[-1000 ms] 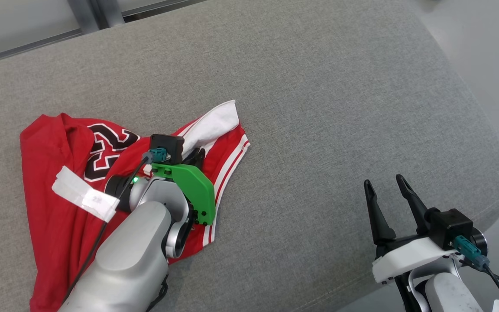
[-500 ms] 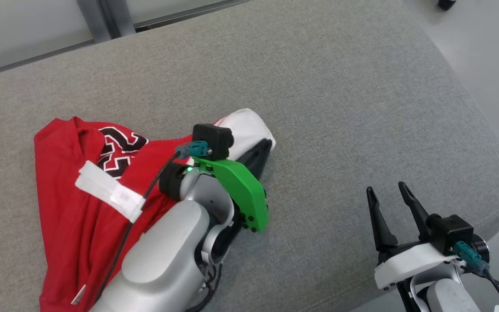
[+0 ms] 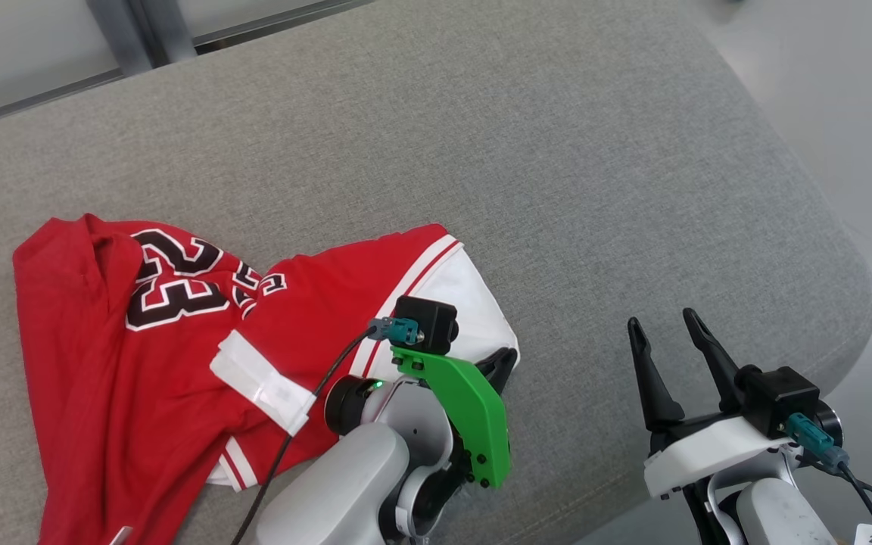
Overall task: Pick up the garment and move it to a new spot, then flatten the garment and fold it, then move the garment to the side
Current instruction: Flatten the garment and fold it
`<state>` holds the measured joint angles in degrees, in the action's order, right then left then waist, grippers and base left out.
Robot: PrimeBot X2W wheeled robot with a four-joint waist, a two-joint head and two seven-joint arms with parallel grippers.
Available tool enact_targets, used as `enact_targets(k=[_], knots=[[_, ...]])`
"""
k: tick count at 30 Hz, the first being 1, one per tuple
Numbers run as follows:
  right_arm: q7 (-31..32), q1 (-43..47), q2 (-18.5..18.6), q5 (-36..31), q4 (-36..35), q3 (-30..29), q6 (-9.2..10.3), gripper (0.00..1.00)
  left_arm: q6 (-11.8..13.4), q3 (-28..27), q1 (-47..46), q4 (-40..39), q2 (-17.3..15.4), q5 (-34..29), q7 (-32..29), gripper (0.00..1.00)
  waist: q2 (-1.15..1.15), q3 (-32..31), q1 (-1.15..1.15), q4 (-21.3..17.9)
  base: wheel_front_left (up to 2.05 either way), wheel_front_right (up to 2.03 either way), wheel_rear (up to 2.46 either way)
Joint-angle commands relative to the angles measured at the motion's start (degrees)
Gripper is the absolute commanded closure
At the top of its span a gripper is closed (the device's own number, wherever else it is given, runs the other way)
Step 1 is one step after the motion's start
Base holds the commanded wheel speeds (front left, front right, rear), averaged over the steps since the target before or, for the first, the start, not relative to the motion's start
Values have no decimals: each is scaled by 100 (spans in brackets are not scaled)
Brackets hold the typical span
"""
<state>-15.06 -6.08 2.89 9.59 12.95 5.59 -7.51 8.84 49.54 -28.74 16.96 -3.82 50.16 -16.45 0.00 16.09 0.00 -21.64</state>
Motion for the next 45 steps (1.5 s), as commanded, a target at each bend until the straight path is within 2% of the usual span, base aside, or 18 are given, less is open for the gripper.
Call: enact_targets(k=[1, 3, 4, 5, 6, 7, 11, 16, 23, 29, 31, 33, 34, 38, 40, 45], knots=[[-17, -48, 2, 30, -5, -4, 4, 0, 17, 21, -29, 155, 19, -44, 108, 100, 0, 131, 0, -138, 0, 0, 0], [-17, -60, 2, 27, -8, -20, 4, 0, 10, 82, -85, 363, 39, -119, 269, 100, 0, 164, 0, -184, 0, 0, 0], [-17, -58, 4, 16, -12, -38, 4, 0, -7, 116, -97, 459, 52, -133, 341, 74, 0, 174, 0, -192, 0, 0, 0], [-17, -54, 2, -5, -17, -55, 4, 0, -18, 155, -113, 522, 62, -155, 412, 54, 0, 181, 0, -195, 0, 0, 0], [-17, -50, 2, -21, -22, -72, 4, 0, -37, 205, -143, 566, 71, -193, 481, 8, 0, 183, 0, -189, 0, 0, 0], [-17, -40, 3, -36, -27, -108, 4, 0, -52, 263, -178, 595, 76, -214, 528, 0, 0, 178, 0, -171, 0, 0, 0], [-17, -12, 2, -158, -63, -202, 4, 0, -270, 483, -298, 413, 72, -273, 677, 0, 0, 99, 0, -35, 0, 0, 0], [-17, 25, 3, -299, -229, -333, 4, 0, -240, 334, -315, -193, 53, -239, 1001, 0, 0, -71, 0, 308, 0, 0, 0], [-17, 74, 11, -594, -549, -535, 4, 0, 219, -104, -222, -994, -522, -655, 1627, 0, 0, -429, 0, 901, 0, 0, 0], [-17, 125, 150, -703, -918, -555, 4, 0, 608, -563, 188, -1454, -1271, -823, 1989, 0, 0, -654, 0, 1300, 0, 0, 0], [-17, 149, 180, -716, -967, -538, 4, 0, 652, -625, 289, -1494, -1388, -839, 2057, 0, 0, -687, 0, 1352, 0, 0, 0], [-17, 187, 243, -735, -1059, -488, 4, 0, 721, -718, 486, -1564, -1667, -913, 2183, 0, 0, -738, 0, 1437, 0, 0, 0], [-17, 229, 287, -750, -1119, -440, 4, 0, 813, -848, 703, -1614, -1912, -941, 2333, 0, 0, -762, 0, 1506, 0, 0, 0], [-17, 344, 327, -778, -1143, -399, 4, 0, 992, -1076, 1214, -1667, -2294, -925, 2681, 0, 0, -833, 0, 1611, 0, 0, 0], [-17, 411, 325, -780, -1117, -378, 4, 0, 1117, -1248, 1489, -1652, -2426, -927, 2865, 0, 0, -882, 0, 1635, 0, 0, 0], [-17, 570, 283, -757, -1058, -434, 4, 0, 1300, -1783, 2180, -1713, -2430, -861, 3132, 0, 0, -991, 0, 1685, 0, 0, 0]])
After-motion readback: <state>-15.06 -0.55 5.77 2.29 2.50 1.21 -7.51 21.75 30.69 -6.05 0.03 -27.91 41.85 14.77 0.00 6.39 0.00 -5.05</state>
